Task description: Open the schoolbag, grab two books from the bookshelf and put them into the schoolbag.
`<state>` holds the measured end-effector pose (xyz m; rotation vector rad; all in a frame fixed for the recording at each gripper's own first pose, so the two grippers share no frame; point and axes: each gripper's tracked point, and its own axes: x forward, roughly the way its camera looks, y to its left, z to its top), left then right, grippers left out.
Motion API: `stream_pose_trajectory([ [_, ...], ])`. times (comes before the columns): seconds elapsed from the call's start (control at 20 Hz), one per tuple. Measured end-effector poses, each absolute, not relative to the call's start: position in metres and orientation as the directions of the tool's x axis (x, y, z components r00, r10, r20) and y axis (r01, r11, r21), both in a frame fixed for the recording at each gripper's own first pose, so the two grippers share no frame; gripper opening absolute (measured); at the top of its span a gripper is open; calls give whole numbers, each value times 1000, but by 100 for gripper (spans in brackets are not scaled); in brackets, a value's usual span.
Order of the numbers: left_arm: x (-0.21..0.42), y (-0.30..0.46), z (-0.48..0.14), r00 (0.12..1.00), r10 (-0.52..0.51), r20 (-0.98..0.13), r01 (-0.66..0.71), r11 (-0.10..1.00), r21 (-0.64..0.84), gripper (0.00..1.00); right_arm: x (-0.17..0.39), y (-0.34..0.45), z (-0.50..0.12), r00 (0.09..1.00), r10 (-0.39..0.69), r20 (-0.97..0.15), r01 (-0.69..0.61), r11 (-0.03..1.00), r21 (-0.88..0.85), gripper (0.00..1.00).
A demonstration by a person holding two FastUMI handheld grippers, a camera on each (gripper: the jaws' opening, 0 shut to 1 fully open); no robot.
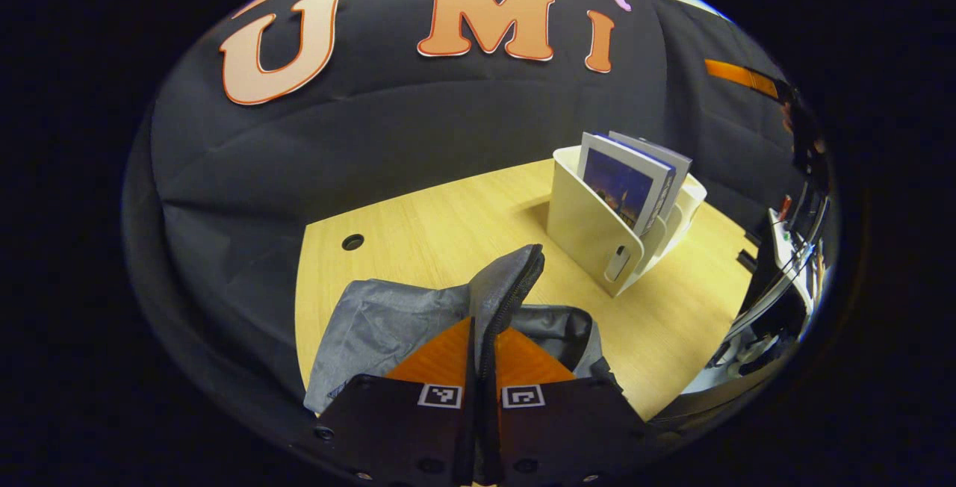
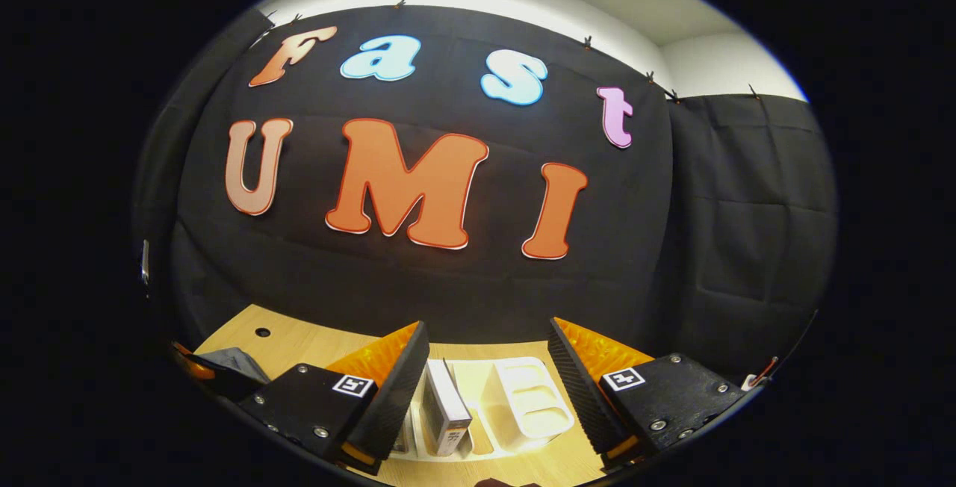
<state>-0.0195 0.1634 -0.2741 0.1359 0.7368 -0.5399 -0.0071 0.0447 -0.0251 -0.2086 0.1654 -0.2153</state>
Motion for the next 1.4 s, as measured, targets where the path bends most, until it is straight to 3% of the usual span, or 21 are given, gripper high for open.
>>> stream_pose_trajectory([
  [0.35,-5,174,-244,484,-576,-658,590,771,-241,5,1,86,-31,935,-230,-269,141,940,-312,96],
  [0.55,6,180,-228,435,-614,-659,605,741,-291,5,11,106,-64,880,-168,-444,40,958,-283,97],
  [0.9,22,186,-210,390,-634,-668,592,728,-346,5,27,118,-135,705,-67,-706,-132,966,-223,99],
  [1.2,24,166,-201,332,-651,-683,612,700,-369,5,51,112,-180,529,-36,-848,-174,973,-149,99],
  [1.4,28,157,-202,336,-649,-683,603,705,-373,5,62,105,-219,424,-62,-904,-160,977,-143,90],
])
